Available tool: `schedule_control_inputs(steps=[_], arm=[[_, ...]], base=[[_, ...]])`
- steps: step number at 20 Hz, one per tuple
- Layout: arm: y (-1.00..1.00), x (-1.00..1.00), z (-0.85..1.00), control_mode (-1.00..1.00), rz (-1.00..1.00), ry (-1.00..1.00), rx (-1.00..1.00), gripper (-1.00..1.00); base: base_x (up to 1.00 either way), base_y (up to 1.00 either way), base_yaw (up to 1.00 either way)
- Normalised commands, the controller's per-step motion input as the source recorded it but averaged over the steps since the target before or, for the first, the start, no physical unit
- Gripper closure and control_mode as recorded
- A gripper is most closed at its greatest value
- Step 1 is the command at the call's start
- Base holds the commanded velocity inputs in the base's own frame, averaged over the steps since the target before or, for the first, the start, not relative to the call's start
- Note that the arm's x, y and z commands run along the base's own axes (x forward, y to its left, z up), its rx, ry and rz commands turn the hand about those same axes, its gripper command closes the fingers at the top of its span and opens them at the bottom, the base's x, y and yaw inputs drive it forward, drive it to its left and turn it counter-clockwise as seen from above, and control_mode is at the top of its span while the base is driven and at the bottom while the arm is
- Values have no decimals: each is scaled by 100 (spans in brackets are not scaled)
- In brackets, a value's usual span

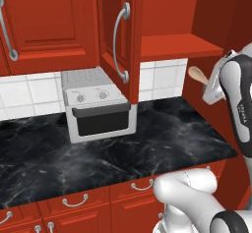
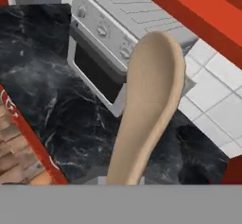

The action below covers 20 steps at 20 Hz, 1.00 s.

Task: Organize the utensils by type. Pick up the wooden spoons from the counter and place them in the open cabinet. Then pick up the metallic utensils from the counter and place them in the open drawer.

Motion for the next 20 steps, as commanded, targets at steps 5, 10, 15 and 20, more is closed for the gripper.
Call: schedule_control_inputs(steps=[5, 10, 15, 20], arm=[[2, 30, 53, -100, 30, -60, -14, 100], [9, 38, 69, -100, 27, -30, -4, 100], [9, 50, 60, -100, 23, -5, -7, 100], [8, 60, 20, -100, 15, 0, -19, 100]], base=[[0, 0, 0], [0, 0, 0], [0, 0, 0], [0, 0, 0]])
